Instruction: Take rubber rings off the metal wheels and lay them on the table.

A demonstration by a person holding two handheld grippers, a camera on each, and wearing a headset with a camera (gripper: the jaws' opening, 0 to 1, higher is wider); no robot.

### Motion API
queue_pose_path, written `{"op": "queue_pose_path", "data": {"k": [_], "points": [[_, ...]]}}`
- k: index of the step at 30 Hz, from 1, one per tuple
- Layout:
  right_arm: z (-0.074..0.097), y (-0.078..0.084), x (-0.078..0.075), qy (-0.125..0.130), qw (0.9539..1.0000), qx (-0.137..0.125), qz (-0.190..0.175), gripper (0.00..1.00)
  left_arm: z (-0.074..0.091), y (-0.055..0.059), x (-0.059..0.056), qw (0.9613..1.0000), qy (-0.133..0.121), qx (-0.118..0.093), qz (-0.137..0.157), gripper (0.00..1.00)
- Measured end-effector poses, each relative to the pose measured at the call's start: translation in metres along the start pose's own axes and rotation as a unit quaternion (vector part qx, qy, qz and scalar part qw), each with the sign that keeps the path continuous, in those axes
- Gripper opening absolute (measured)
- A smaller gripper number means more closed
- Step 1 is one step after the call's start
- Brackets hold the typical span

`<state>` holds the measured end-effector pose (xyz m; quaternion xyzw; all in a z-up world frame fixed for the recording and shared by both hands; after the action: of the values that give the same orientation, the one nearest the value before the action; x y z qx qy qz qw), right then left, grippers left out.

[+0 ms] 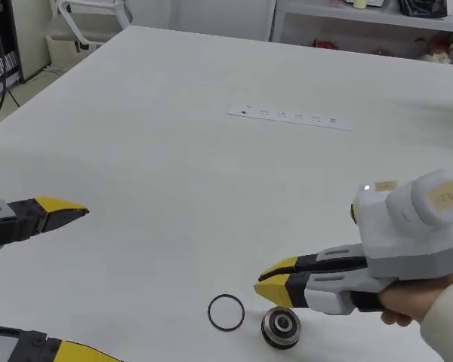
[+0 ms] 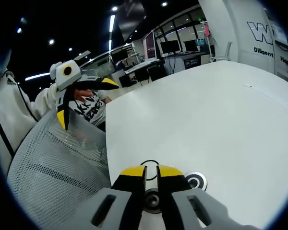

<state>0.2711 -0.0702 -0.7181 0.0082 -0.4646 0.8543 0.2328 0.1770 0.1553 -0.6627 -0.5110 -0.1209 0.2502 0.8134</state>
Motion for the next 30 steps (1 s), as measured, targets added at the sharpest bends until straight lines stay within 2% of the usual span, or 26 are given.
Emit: {"op": "queue_pose_path", "data": {"k": [12, 20, 30], "points": [[0.031, -0.009, -0.006, 0.017, 0.999, -0.041, -0.011, 0.12, -0.002, -0.005, -0.001, 1.0, 0.008, -0.002, -0.005, 0.99], [0.051, -0.003, -0.011, 0.028, 0.9974, -0.066, -0.01, 0.17, -0.005, -0.014, -0.002, 0.9997, 0.013, 0.0, -0.022, 0.97], [0.06, 0.015, -0.015, 0.046, 0.9967, -0.065, -0.013, 0.2, -0.01, -0.027, 0.0, 0.9992, 0.02, -0.002, -0.036, 0.96]]}}
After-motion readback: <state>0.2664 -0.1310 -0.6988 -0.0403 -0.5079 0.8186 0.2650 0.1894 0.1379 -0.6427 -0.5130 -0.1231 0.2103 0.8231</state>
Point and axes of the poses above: the centre of the closed fingertips' face, and the gripper's own axes: z roughly backward along the fingers, x roughly to its left, y roughly out of its underside, the point moved 7 cm from there along z, roughly backward along the fingers, and after that the axes turned 7 degrees about y, right-handed, at the moved point
